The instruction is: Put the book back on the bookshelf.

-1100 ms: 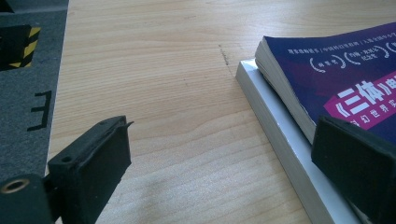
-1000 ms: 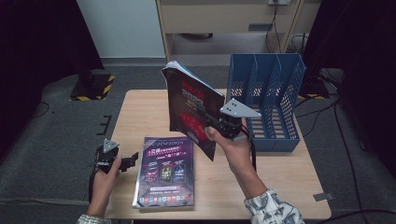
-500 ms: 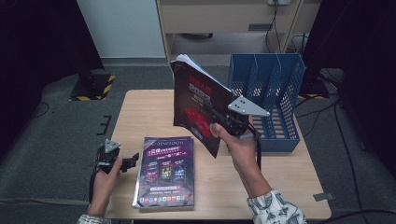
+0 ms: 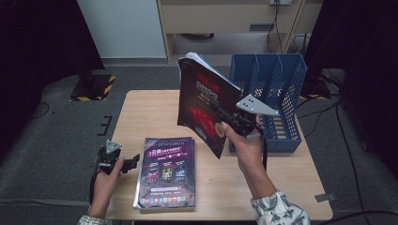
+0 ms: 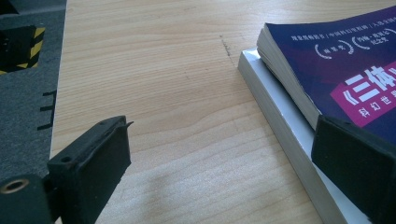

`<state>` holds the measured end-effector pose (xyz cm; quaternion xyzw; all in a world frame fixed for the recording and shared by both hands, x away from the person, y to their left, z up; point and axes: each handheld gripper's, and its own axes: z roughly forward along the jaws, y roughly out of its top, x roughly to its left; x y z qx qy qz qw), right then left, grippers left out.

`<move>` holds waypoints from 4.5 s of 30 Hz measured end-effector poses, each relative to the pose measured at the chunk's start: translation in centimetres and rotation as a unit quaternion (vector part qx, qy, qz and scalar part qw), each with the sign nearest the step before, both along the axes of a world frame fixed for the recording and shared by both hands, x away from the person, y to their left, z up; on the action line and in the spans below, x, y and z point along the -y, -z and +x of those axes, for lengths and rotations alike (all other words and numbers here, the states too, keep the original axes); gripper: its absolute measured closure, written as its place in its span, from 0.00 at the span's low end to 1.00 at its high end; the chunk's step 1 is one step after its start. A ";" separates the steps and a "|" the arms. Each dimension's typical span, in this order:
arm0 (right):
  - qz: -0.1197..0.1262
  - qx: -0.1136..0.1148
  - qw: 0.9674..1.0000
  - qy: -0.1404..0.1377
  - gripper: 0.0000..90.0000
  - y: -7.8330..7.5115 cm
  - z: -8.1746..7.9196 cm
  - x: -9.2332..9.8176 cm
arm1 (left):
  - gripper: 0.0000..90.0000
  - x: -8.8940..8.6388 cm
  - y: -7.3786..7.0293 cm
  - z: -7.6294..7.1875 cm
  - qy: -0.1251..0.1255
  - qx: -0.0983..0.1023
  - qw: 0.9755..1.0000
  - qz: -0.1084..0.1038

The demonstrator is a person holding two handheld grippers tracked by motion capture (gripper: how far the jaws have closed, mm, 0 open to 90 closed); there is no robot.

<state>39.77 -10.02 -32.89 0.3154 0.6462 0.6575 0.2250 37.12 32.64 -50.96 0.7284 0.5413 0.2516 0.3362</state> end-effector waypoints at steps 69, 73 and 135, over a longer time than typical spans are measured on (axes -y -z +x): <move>-0.005 -0.016 0.989 0.148 0.97 -1.2 0.5 11.0 | 0.04 0.4 0.0 0.1 0.009 0.001 1.000 0.015; -0.010 -0.015 0.988 0.156 0.97 -1.2 0.5 11.2 | 0.04 0.4 0.0 0.1 0.008 0.002 1.000 0.014; -0.044 0.020 0.969 0.244 0.97 3.5 6.9 7.6 | 0.05 0.5 -0.2 -0.1 0.009 0.015 0.999 0.033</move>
